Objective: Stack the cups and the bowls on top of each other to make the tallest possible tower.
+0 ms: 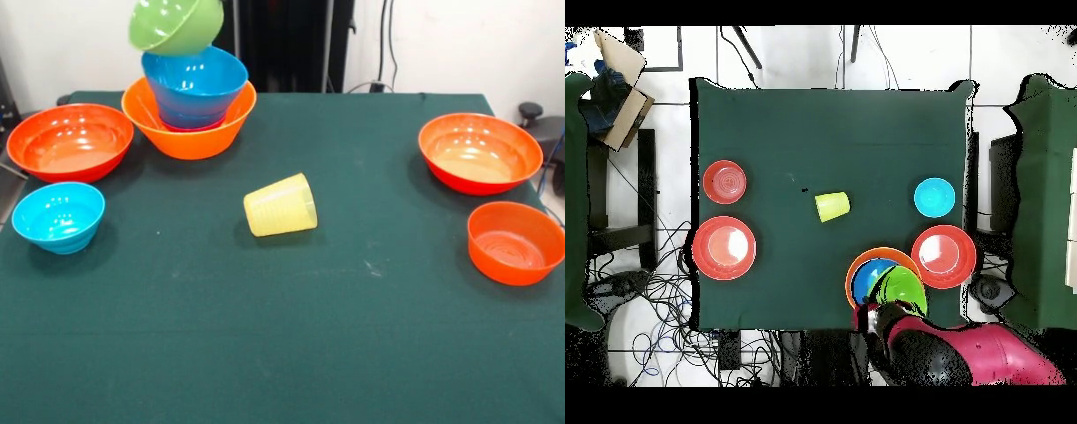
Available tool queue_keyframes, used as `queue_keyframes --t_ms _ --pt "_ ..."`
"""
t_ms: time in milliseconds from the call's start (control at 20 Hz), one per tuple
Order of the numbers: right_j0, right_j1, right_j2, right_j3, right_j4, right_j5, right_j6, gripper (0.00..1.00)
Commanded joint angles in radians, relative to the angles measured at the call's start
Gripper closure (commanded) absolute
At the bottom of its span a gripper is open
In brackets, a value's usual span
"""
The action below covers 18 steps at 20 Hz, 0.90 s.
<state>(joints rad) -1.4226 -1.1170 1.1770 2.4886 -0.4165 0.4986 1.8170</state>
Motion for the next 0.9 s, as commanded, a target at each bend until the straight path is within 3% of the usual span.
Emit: queue_keyframes --t_ms 50,200,250,500,900 --pt "0.035 -0.038 0.265 -0.106 0.080 0.257 -0.313 1.00" --pt "0.044 -0.021 0.277 -0.129 0.064 0.288 -0.283 1.00" --pt "0.049 -0.006 0.283 -0.140 0.042 0.294 -0.256 0.00" --pt "0.083 0.029 0.240 -0.142 -0.025 0.233 -0.208 0.00" --pt "0.060 -0.021 0.335 -0.094 0.015 0.208 -0.140 0.00"
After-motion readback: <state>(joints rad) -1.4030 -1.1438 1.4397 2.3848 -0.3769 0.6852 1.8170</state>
